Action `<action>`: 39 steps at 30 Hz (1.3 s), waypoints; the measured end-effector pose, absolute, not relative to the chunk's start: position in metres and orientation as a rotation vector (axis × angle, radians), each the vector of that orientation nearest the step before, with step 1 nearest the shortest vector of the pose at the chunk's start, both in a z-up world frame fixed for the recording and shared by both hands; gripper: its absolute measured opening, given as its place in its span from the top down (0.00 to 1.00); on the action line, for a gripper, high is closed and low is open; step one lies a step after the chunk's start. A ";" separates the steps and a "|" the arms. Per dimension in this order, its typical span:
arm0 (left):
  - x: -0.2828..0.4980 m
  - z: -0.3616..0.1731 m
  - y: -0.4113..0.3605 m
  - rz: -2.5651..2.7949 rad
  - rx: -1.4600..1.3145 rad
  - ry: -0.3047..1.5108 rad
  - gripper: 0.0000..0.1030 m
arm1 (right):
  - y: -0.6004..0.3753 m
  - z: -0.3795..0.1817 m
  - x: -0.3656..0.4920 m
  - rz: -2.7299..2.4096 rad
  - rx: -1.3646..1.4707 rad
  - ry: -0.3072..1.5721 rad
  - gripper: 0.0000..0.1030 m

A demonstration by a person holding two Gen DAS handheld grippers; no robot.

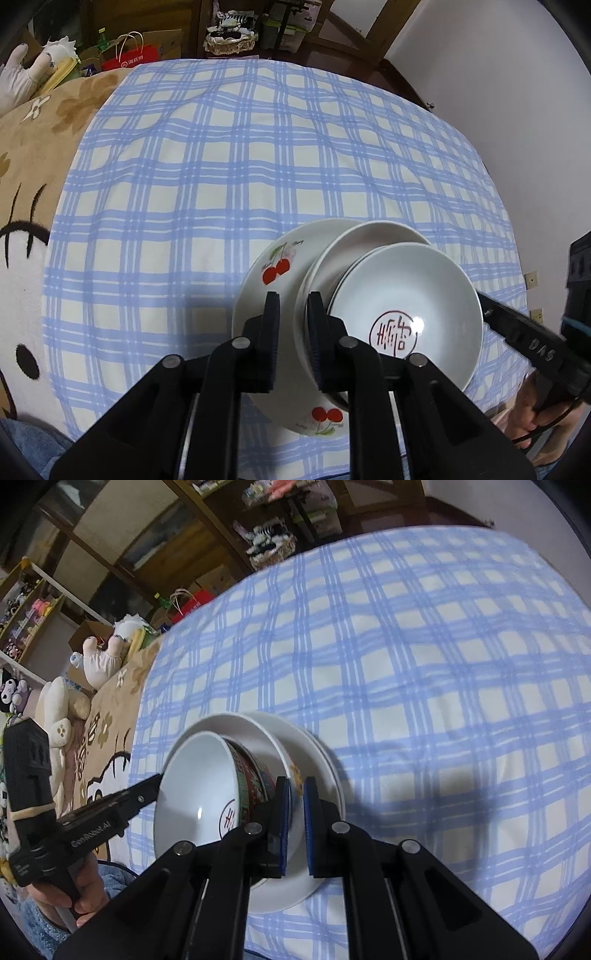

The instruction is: Organize plates and bowls

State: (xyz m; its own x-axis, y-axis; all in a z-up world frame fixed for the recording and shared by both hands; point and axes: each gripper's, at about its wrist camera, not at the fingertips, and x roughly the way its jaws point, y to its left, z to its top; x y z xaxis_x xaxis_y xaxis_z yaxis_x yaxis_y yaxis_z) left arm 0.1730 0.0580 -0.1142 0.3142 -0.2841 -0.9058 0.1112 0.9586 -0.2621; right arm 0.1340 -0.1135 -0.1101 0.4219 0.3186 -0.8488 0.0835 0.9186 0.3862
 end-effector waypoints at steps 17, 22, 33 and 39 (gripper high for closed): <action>0.086 0.033 0.095 -0.140 -0.004 0.872 0.82 | -0.144 -0.001 0.065 0.064 0.274 0.821 0.79; 0.047 0.071 0.102 -0.138 0.012 0.723 0.63 | -0.147 0.020 0.031 0.036 0.249 0.717 0.56; -0.012 0.066 0.067 -0.225 -0.001 0.497 0.18 | -0.146 0.037 -0.036 -0.010 0.144 0.508 0.20; -0.016 0.048 0.054 -0.208 -0.043 0.439 0.08 | -0.148 0.031 -0.050 -0.027 0.107 0.457 0.09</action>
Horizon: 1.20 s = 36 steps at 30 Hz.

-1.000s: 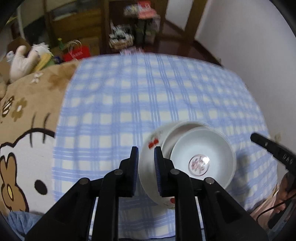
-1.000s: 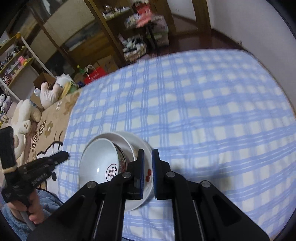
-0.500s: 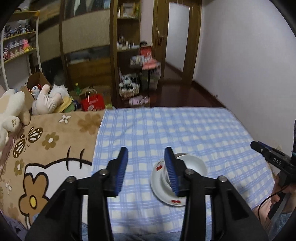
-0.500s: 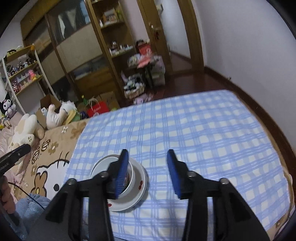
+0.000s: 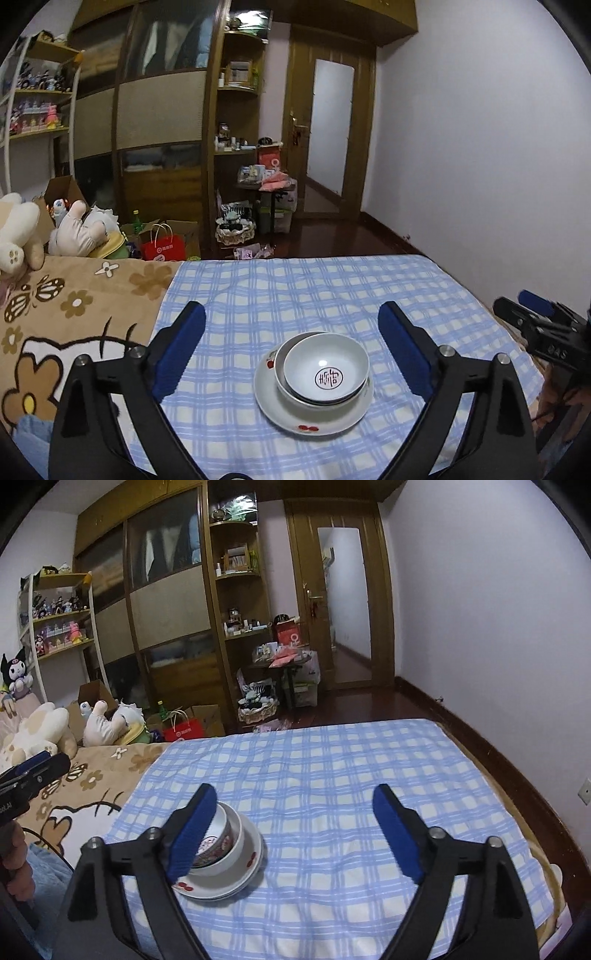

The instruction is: Organize plates and bowls

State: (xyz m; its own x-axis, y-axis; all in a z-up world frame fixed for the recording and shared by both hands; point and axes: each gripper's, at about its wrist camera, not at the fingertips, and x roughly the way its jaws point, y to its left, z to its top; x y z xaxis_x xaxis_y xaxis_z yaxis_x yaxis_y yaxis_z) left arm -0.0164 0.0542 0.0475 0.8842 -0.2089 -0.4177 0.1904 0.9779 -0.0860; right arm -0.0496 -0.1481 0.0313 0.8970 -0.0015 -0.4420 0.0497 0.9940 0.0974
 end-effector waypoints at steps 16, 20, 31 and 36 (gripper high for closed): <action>0.017 -0.008 0.022 -0.186 0.058 0.541 0.07 | -0.164 -0.013 -0.043 -0.073 0.098 0.450 0.03; 0.022 -0.014 0.026 -0.165 0.048 0.566 0.07 | -0.169 -0.017 -0.042 -0.069 0.108 0.451 0.03; 0.029 -0.022 0.032 -0.136 0.051 0.615 0.07 | -0.171 -0.020 -0.040 -0.061 0.119 0.472 0.03; 0.028 -0.023 0.032 -0.141 0.050 0.612 0.07 | -0.169 -0.023 -0.040 -0.072 0.106 0.476 0.03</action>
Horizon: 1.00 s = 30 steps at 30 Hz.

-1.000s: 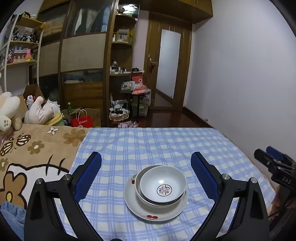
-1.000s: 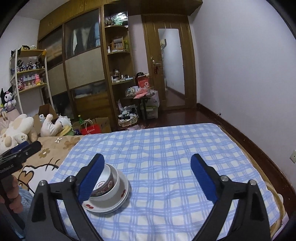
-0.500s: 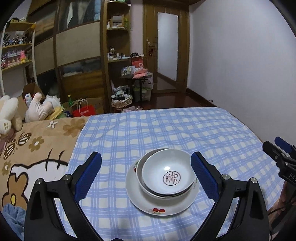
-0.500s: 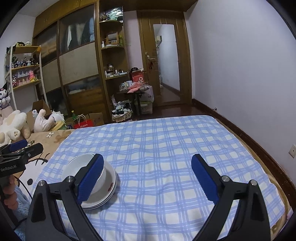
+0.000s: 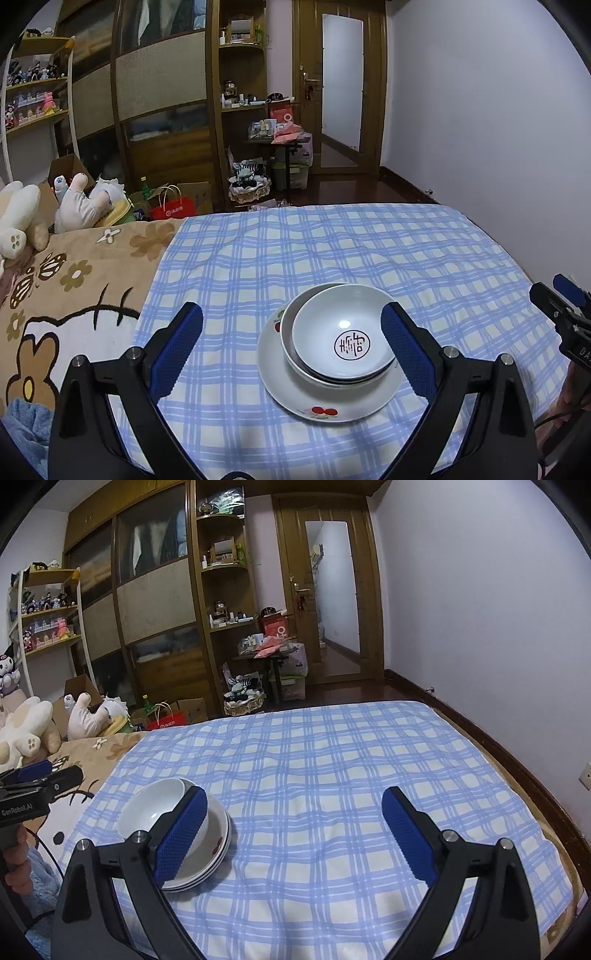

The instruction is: Organize plates and bowls

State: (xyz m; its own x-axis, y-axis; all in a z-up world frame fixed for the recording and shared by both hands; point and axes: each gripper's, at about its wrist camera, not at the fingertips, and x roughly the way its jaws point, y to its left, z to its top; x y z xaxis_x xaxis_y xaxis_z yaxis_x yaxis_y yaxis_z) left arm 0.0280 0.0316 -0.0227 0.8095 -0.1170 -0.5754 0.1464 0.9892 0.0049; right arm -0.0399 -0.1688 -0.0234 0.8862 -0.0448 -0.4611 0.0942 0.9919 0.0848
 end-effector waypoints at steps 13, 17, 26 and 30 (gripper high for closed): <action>0.024 -0.025 0.027 -0.141 0.071 0.610 0.07 | -0.168 -0.023 -0.040 -0.072 0.101 0.476 0.03; 0.023 -0.026 0.025 -0.151 0.078 0.617 0.07 | -0.168 -0.023 -0.040 -0.073 0.102 0.477 0.03; 0.023 -0.025 0.024 -0.154 0.082 0.617 0.07 | -0.168 -0.023 -0.040 -0.075 0.100 0.476 0.03; 0.022 -0.024 0.024 -0.154 0.086 0.615 0.07 | -0.168 -0.023 -0.040 -0.076 0.099 0.477 0.03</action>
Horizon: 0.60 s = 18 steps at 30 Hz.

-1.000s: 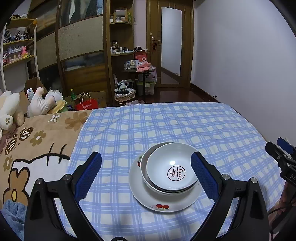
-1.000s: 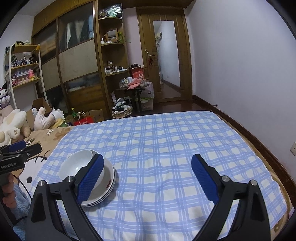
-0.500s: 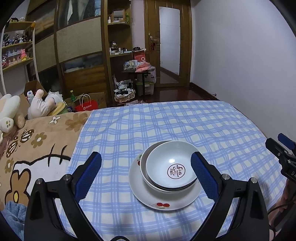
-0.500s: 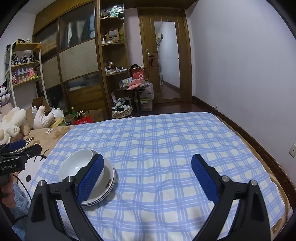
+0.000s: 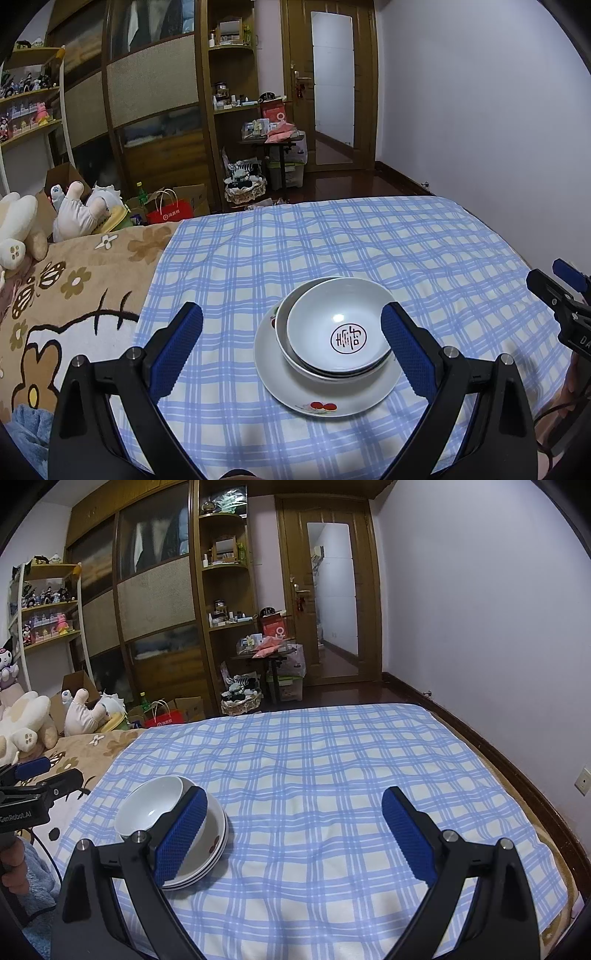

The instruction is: Organize plates and bowls

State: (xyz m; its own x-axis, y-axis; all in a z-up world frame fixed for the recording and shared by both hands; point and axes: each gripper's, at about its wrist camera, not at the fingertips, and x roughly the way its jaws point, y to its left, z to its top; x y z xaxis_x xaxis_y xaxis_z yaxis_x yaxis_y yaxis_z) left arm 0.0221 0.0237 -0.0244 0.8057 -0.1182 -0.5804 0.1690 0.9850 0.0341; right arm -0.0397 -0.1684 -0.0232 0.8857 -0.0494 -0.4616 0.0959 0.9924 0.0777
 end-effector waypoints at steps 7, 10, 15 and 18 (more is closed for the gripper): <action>0.022 -0.024 0.024 -0.149 0.086 0.620 0.07 | -0.169 -0.023 -0.040 -0.075 0.099 0.479 0.03; 0.021 -0.024 0.024 -0.152 0.091 0.620 0.07 | -0.171 -0.025 -0.039 -0.075 0.100 0.480 0.03; 0.022 -0.024 0.024 -0.151 0.090 0.621 0.07 | -0.171 -0.025 -0.039 -0.075 0.100 0.481 0.03; 0.022 -0.024 0.025 -0.148 0.091 0.621 0.07 | -0.170 -0.024 -0.039 -0.076 0.099 0.480 0.03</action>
State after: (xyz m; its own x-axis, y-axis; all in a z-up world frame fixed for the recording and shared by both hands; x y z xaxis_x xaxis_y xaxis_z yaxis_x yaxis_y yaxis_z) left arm 0.0215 0.0245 -0.0243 0.8032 -0.1108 -0.5853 0.1656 0.9853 0.0407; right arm -0.0392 -0.1705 -0.0244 0.8841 -0.0499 -0.4646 0.0963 0.9924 0.0768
